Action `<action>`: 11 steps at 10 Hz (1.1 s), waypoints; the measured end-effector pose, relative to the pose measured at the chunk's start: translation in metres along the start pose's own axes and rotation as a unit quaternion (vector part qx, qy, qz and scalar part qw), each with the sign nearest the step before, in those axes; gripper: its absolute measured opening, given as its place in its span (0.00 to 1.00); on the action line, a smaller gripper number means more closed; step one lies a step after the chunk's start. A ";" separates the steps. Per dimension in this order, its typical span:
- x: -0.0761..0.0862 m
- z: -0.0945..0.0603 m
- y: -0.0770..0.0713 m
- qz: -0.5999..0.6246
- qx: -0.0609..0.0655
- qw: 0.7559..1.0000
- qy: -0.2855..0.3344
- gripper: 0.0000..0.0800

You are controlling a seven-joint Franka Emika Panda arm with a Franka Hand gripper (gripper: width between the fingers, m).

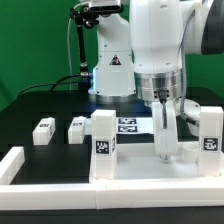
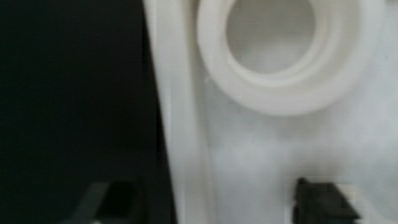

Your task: Assemble desk

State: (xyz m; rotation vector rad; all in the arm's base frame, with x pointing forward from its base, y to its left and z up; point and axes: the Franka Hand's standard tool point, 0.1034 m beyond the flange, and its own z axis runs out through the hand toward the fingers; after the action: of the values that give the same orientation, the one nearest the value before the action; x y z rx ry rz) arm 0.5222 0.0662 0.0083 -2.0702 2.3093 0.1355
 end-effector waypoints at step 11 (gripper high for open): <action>-0.001 0.002 0.005 -0.013 -0.007 1.000 0.000 0.09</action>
Offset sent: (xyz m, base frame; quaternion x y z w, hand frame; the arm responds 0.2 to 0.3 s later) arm 0.0000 0.0000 0.0000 0.0000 0.0000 0.0000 1.0000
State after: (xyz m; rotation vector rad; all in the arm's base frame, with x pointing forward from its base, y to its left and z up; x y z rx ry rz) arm 0.5169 0.0681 0.0064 -2.1059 2.2861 0.1504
